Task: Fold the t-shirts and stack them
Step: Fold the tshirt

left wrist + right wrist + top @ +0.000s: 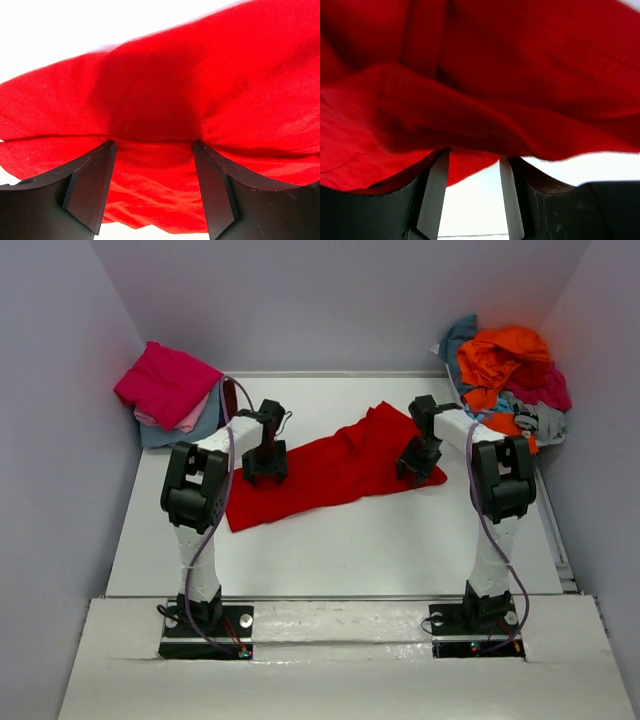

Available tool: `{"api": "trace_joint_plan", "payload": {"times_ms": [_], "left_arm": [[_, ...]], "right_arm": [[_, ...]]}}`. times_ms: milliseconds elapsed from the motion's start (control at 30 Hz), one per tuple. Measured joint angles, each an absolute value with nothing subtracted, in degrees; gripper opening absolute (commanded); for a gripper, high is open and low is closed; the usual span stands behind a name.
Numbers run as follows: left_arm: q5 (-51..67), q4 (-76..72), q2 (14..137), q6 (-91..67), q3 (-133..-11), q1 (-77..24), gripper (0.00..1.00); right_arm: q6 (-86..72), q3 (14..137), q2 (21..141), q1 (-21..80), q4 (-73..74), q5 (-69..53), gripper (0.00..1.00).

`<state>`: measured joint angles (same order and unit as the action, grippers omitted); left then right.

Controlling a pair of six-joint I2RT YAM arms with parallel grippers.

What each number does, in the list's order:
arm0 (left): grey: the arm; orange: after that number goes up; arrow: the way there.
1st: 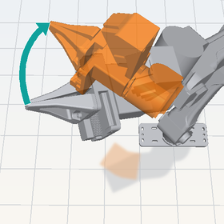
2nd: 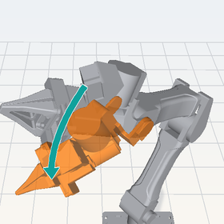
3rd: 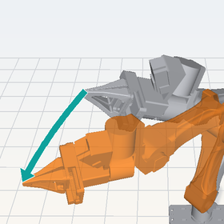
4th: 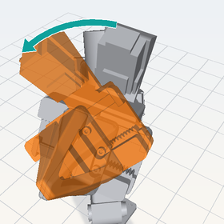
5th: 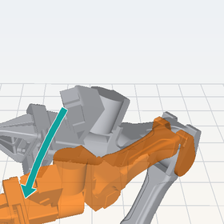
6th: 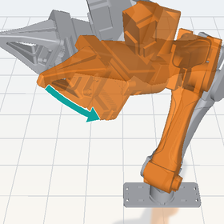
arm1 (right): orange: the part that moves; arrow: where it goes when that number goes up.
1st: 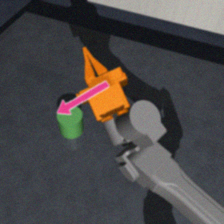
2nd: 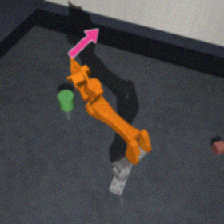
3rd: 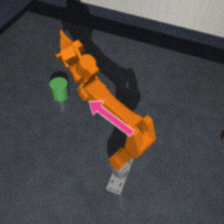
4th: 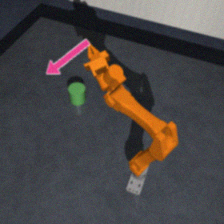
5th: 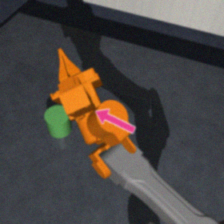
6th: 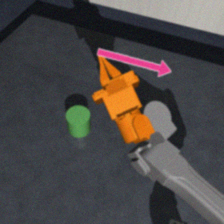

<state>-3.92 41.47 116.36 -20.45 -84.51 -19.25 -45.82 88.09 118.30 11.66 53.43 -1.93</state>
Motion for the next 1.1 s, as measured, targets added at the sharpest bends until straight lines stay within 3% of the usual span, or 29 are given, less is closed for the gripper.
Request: {"api": "trace_joint_plan", "payload": {"times_ms": [200, 733, 1100], "left_arm": [[-2.74, 40.6, 115.09, -20.6, -82.52, -19.27, 0.75], [-0.67, 39.64, 109.89, -20.62, -74.74, -19.86, 0.75], [3.31, 44.69, 107.07, -20.64, -70.24, -24.91, 0.75]], "right_arm": [[-45.21, 95.33, 122.8, 11.66, 55.68, -2.04, 0.5], [-40.25, 129.27, 141.99, 11.66, 66.81, -1.61, 0.5], [-34.61, 135.74, 145.67, 11.66, 68.03, -3.97, 0.5]]}}
